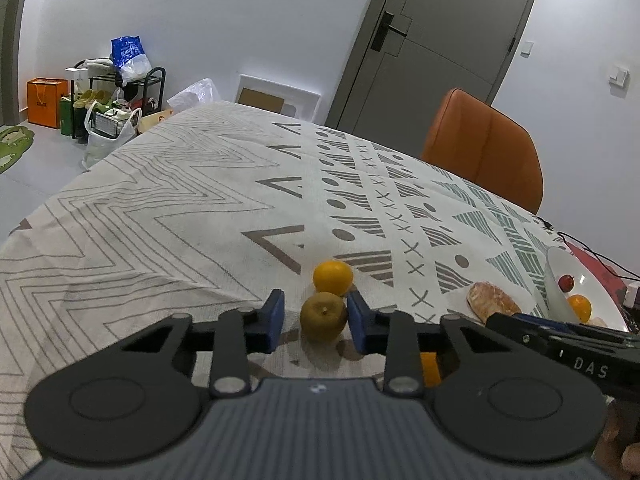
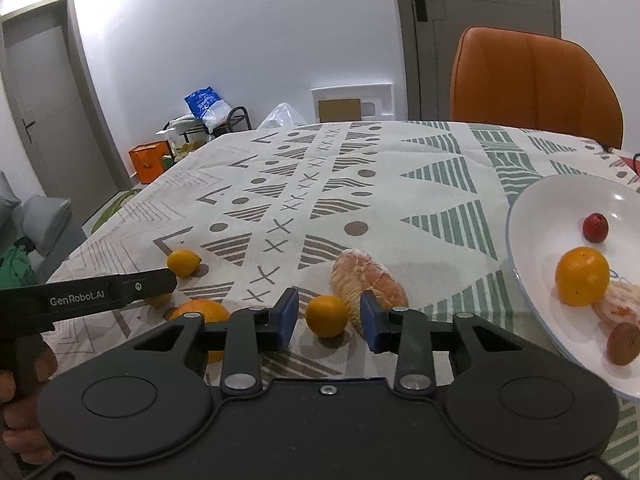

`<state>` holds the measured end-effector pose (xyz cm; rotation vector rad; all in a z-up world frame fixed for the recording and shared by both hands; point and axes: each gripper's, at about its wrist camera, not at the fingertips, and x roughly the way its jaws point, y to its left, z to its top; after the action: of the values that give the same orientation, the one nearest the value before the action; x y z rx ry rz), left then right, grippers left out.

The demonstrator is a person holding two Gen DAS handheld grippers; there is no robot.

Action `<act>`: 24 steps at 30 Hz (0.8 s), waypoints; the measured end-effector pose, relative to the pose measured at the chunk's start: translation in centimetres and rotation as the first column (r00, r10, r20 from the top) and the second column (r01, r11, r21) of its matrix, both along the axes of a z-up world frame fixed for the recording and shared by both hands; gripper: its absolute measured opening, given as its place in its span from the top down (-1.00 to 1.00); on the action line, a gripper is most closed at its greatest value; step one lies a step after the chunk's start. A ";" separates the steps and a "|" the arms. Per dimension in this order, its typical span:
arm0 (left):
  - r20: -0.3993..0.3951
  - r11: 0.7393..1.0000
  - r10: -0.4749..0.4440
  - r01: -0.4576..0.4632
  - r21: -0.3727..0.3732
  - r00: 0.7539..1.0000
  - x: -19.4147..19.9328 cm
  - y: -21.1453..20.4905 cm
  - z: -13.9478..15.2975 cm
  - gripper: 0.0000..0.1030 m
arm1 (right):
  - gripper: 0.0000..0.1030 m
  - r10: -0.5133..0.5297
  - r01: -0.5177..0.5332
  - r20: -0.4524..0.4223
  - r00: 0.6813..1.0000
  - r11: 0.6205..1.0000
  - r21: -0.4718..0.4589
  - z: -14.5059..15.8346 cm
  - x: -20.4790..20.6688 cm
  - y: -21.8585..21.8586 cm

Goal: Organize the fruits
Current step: 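Grasp small green fruit with left gripper while right gripper grasps small orange, then carry green fruit with left tool while right tool carries small orange to white plate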

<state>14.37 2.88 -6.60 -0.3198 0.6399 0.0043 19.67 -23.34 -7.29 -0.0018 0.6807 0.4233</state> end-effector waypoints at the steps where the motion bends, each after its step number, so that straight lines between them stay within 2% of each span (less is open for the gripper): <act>1: 0.000 1.000 -0.001 0.001 0.000 1.000 0.0 0.0 0.0 0.45 | 0.28 0.003 -0.003 0.004 1.000 1.000 -0.005 -0.1 0.0 0.2; 2: -0.001 1.000 -0.003 0.003 -0.003 1.000 0.0 0.1 -0.1 0.54 | 0.28 0.005 -0.005 0.008 1.000 1.000 -0.011 -0.1 -0.1 0.3; 5: 0.001 1.000 -0.005 0.005 -0.014 1.000 -0.1 0.3 -0.1 0.54 | 0.28 0.013 -0.012 0.019 1.000 0.999 -0.036 -0.1 -0.1 0.7; 10: 0.008 1.000 -0.005 0.005 -0.027 1.000 -0.3 0.5 -0.1 0.55 | 0.55 0.030 -0.031 -0.004 1.000 0.999 -0.044 -0.3 -0.1 1.1; 24: 0.056 1.000 -0.009 0.010 -0.021 0.998 -0.9 -0.4 1.5 0.54 | 0.57 -0.002 0.003 0.059 0.998 1.000 -0.009 1.7 -1.7 -1.2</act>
<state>13.42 2.47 -5.05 -0.3367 0.5860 -0.0206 17.96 -24.51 -5.62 -0.0217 0.6246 0.4162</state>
